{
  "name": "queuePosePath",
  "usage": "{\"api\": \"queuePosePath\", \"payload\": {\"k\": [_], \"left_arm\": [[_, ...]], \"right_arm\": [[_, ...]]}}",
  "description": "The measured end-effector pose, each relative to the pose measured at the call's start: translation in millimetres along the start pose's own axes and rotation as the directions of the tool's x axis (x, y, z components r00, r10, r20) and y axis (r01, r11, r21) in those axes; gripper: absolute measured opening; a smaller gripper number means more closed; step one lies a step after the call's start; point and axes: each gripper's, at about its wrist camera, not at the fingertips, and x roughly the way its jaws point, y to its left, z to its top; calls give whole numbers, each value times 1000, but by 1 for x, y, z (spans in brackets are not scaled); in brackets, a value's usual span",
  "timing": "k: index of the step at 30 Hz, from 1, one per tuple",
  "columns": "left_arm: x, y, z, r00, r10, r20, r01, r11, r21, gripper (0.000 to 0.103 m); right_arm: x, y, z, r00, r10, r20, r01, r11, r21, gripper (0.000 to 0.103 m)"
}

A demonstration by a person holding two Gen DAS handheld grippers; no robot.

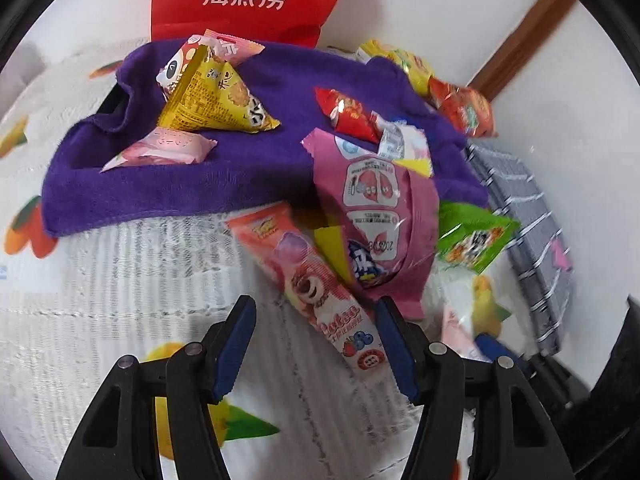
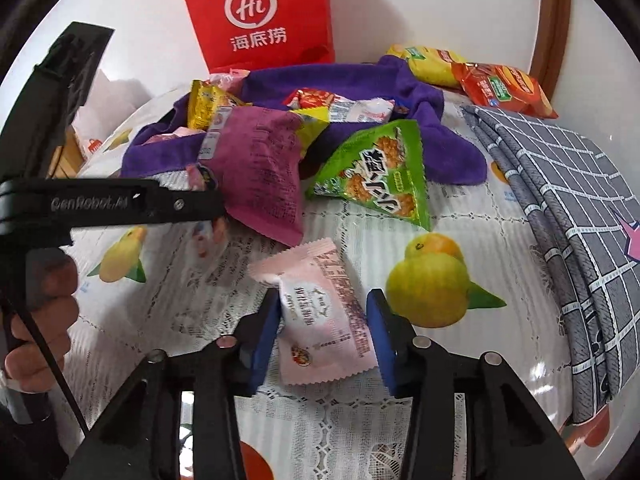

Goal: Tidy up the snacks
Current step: 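Move both tools back to the snack pile, right tool reaching a pink candy packet, then lift the pink pastry packet with the right tool while the left tool lifts the pink Lotso candy stick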

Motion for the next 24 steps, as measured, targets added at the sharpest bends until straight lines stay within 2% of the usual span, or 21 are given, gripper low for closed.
{"api": "queuePosePath", "payload": {"k": [2, 6, 10, 14, 17, 19, 20, 21, 22, 23, 24], "left_arm": [[-2, 3, -4, 1000, 27, -3, -27, 999, 22, 59], [-12, 13, -9, 986, 165, -16, -164, 985, 62, 59], [-22, 22, -10, 990, 138, 8, -138, 988, 64, 60], [-16, 17, 2, 989, 146, 21, -147, 987, 65, 60], [-2, 12, 7, 984, 175, 16, -176, 982, 71, 60], [2, 5, 7, 977, 208, 45, -212, 973, 94, 58], [3, 2, 6, 973, 224, 51, -229, 968, 106, 52], [3, 0, 5, 966, 250, 66, -257, 958, 125, 45], [3, -2, 4, 962, 263, 76, -271, 953, 135, 33], [1, -1, 4, 965, 250, 77, -259, 957, 133, 24], [-3, 3, 3, 968, 239, 71, -246, 962, 115, 22]], "right_arm": [[-1, -2, 0, 1000, 9, -2, -9, 1000, 6, 45], [-1, -1, 1, 1000, -4, -5, 4, 1000, -3, 47], [0, 0, 2, 1000, 8, 7, -8, 1000, 4, 56], [10, 1, 6, 1000, 28, 9, -28, 999, 26, 60], [13, 5, 8, 1000, 7, 11, -7, 1000, 8, 59], [13, 5, 7, 1000, -11, 20, 11, 1000, 7, 49], [12, 4, 6, 999, -34, 29, 34, 999, 8, 43], [12, 3, 5, 998, -45, 32, 45, 999, 8, 42], [12, 1, 5, 999, -36, 32, 36, 999, 12, 41], [11, -2, 7, 999, -23, 29, 23, 999, 26, 41], [11, -4, 8, 1000, -17, 23, 16, 999, 38, 39]]}}
